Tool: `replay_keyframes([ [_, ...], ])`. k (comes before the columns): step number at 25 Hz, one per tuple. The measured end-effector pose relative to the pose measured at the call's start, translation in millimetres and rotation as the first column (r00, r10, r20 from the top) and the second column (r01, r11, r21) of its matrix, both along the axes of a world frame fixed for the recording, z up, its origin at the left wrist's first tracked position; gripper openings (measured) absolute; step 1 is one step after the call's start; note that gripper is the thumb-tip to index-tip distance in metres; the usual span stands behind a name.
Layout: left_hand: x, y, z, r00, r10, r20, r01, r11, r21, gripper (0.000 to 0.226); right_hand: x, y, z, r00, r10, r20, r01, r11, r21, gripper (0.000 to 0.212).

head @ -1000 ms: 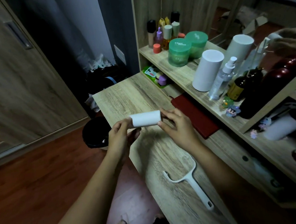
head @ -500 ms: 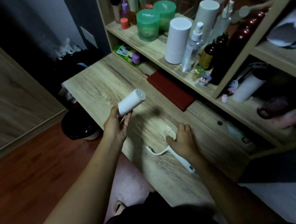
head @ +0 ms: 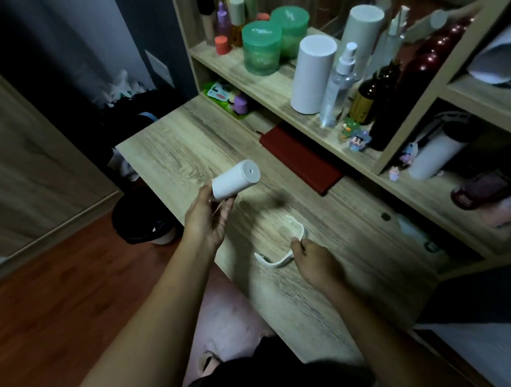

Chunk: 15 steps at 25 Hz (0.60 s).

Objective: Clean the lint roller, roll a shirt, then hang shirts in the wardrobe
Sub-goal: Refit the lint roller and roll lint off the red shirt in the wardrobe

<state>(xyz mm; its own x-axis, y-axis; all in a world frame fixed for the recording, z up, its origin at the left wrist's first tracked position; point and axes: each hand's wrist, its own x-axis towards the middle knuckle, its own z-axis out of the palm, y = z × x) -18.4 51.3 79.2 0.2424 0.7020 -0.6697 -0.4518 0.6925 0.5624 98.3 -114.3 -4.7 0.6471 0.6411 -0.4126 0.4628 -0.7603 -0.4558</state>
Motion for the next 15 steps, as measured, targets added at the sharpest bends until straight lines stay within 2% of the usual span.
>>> replay_keyframes([
  [4,-13.4,12.1,0.8,0.992,-0.06,-0.109,0.068,0.995,0.075,0.008,21.7,24.6,52.7,0.988,0.129,-0.082,-0.103,0.958,0.268,0.048],
  [7,-18.3,20.1,-2.0,0.973,-0.128,-0.193,0.156,0.978,0.139,0.003,34.0,43.8,92.7,0.968,0.245,-0.044,-0.209,0.895,0.395,0.045],
  [12,-19.3,27.4,-0.3,0.923,-0.238,-0.304,0.322,0.909,0.265,0.01,39.2,68.0,107.6,0.945,0.327,0.025,-0.315,0.883,0.348,0.042],
  [15,-18.4,30.4,6.3,0.906,-0.29,-0.309,0.381,0.877,0.292,0.013,39.7,71.8,107.5,0.936,0.353,-0.003,-0.328,0.874,0.357,0.042],
])
